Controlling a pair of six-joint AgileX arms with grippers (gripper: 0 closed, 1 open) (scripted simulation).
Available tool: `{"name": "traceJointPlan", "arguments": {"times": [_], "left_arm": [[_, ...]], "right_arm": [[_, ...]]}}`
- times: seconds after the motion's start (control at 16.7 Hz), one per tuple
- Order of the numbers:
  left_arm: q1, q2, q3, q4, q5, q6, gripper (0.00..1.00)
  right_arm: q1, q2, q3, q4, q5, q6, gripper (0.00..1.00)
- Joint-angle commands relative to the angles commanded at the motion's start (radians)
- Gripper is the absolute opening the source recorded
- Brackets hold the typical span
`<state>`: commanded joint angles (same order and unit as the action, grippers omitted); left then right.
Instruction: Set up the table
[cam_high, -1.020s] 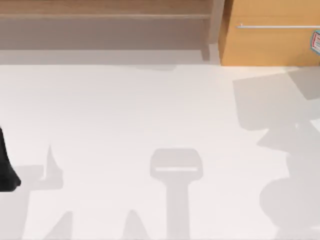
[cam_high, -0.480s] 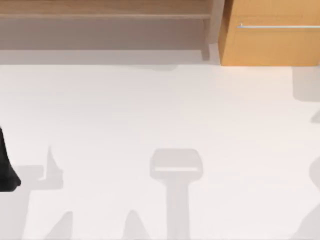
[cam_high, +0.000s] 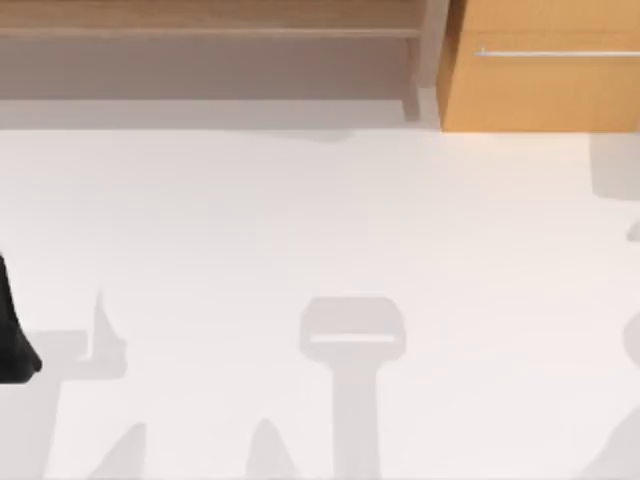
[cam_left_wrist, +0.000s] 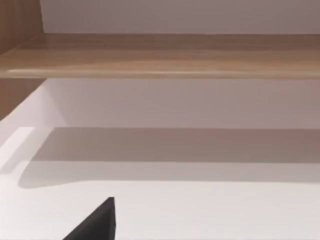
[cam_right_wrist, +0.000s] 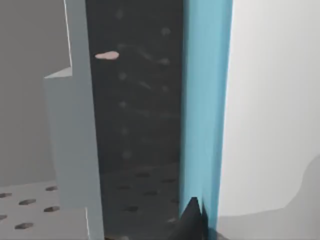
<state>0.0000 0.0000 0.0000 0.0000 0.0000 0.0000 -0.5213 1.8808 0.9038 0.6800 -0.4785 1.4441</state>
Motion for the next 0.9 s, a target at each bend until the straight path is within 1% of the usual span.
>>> {"name": "traceJointPlan", "arguments": {"times": [0.36, 0.6, 0.9], "left_arm": [[0.0, 0.0, 0.0, 0.0, 0.0, 0.0, 1.0], [0.0, 0.0, 0.0, 0.0, 0.0, 0.0, 1.0], [0.0, 0.0, 0.0, 0.0, 0.0, 0.0, 1.0]], "right_arm": [[0.027, 0.082, 0.1, -0.009, 0.032, 0.009, 0.0], [0.032, 0.092, 0.111, -0.012, 0.038, 0.009, 0.0], [0.032, 0.092, 0.111, -0.012, 0.038, 0.009, 0.38]]}}
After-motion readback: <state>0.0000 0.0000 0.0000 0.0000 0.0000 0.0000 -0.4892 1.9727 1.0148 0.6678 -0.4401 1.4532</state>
